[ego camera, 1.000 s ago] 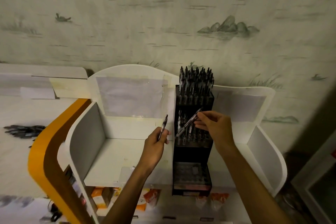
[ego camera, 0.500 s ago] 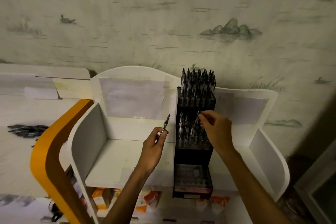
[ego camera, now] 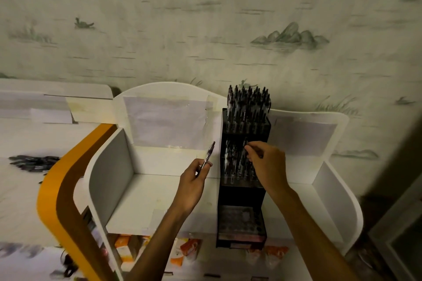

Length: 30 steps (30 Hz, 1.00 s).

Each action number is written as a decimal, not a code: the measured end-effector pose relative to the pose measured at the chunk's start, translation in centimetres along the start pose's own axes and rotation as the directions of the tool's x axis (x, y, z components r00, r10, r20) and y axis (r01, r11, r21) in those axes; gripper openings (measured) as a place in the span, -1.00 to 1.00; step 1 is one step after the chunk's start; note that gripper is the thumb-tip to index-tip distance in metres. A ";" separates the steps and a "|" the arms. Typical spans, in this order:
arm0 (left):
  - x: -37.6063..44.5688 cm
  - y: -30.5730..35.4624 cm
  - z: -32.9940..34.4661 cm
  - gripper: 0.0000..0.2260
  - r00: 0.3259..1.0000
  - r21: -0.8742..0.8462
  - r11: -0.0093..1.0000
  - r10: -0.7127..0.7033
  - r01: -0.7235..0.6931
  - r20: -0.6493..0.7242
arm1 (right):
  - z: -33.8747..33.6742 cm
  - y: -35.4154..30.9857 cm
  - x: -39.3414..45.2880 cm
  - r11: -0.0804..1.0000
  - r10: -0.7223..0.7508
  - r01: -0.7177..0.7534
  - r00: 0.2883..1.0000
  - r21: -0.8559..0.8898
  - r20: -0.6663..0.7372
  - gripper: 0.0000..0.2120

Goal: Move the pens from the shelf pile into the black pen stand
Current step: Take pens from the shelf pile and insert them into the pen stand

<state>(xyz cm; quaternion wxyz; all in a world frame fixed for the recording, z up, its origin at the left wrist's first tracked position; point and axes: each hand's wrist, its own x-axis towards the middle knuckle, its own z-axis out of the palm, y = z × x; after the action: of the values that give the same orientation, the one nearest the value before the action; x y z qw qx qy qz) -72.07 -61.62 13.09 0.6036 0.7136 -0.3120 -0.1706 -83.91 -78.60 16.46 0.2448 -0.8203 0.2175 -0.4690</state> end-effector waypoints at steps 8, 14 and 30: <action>0.1 0.1 0.3 -0.79 1.000 -0.021 1.000 0.020 -0.019 0.016 | 0.0 0.2 0.0 0.999 0.014 -0.013 0.999 -0.037 0.046 -0.87; 0.0 0.5 0.1 -0.81 0.999 -0.030 0.999 0.040 -0.039 0.023 | 0.7 0.9 -1.7 0.996 0.087 -0.086 0.991 -0.016 0.099 -0.89; 0.5 0.5 0.7 -0.89 0.993 -0.064 0.994 0.095 -0.091 0.068 | -0.5 -1.2 -1.7 0.899 0.301 -0.348 0.932 0.266 0.204 -0.88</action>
<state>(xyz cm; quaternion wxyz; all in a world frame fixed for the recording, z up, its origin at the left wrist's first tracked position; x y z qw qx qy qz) -72.29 -62.53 13.44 0.6207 0.6733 -0.3607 -0.1770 -84.95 -76.78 16.29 0.4566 -0.7606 0.2583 -0.3826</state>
